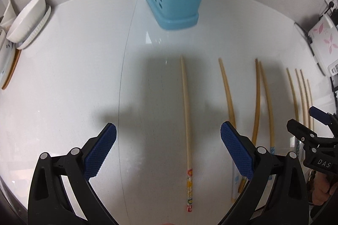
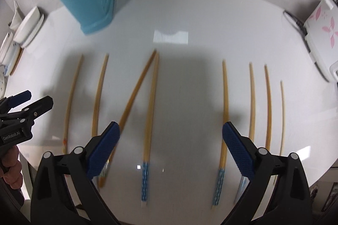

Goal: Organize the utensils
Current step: 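Move the right tool back over the row of chopsticks, then grasp a chopstick with blue printed end using the right tool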

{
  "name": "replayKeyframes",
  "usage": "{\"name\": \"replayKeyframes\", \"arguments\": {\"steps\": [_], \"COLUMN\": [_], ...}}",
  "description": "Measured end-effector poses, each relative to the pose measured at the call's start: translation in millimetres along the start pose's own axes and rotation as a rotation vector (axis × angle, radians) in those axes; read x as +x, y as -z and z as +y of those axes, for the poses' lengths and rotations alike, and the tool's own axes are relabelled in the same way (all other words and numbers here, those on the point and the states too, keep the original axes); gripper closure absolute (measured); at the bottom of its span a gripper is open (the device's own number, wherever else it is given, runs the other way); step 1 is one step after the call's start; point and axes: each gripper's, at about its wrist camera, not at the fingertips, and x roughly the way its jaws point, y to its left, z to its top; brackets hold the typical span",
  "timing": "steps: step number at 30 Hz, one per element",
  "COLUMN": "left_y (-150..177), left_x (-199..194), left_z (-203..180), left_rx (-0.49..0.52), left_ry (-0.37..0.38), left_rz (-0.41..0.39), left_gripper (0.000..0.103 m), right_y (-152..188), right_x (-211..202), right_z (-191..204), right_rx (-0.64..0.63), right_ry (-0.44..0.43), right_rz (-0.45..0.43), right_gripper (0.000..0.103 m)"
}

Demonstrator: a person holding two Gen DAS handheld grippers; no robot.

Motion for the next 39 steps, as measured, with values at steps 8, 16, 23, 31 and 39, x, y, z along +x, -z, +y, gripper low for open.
{"name": "replayKeyframes", "arguments": {"steps": [8,16,23,31,39], "left_y": [16.8,23.6,22.9,21.1,14.7], "left_x": [13.7,22.0,26.1,34.0,32.1], "left_z": [-7.4,-15.3,-19.5,-21.2,-24.2], "left_rx": [0.016,0.031,0.025,0.02,0.03], "left_ry": [-0.012,-0.053,-0.062,-0.041,-0.042], "left_rz": [0.076,0.13,0.173,0.229,0.259], "left_gripper": [0.007,0.019,0.034,0.059,0.097], "right_y": [12.6,14.9,10.4,2.1,-6.6], "right_x": [19.1,26.0,34.2,45.9,63.0], "right_z": [9.6,23.5,33.7,41.2,57.6], "right_rx": [-0.008,-0.039,-0.034,-0.034,-0.029], "right_ry": [0.01,0.012,0.01,0.016,0.012], "right_rz": [0.106,0.165,0.226,0.253,0.271], "right_gripper": [0.028,0.051,0.07,0.085,0.096]}}
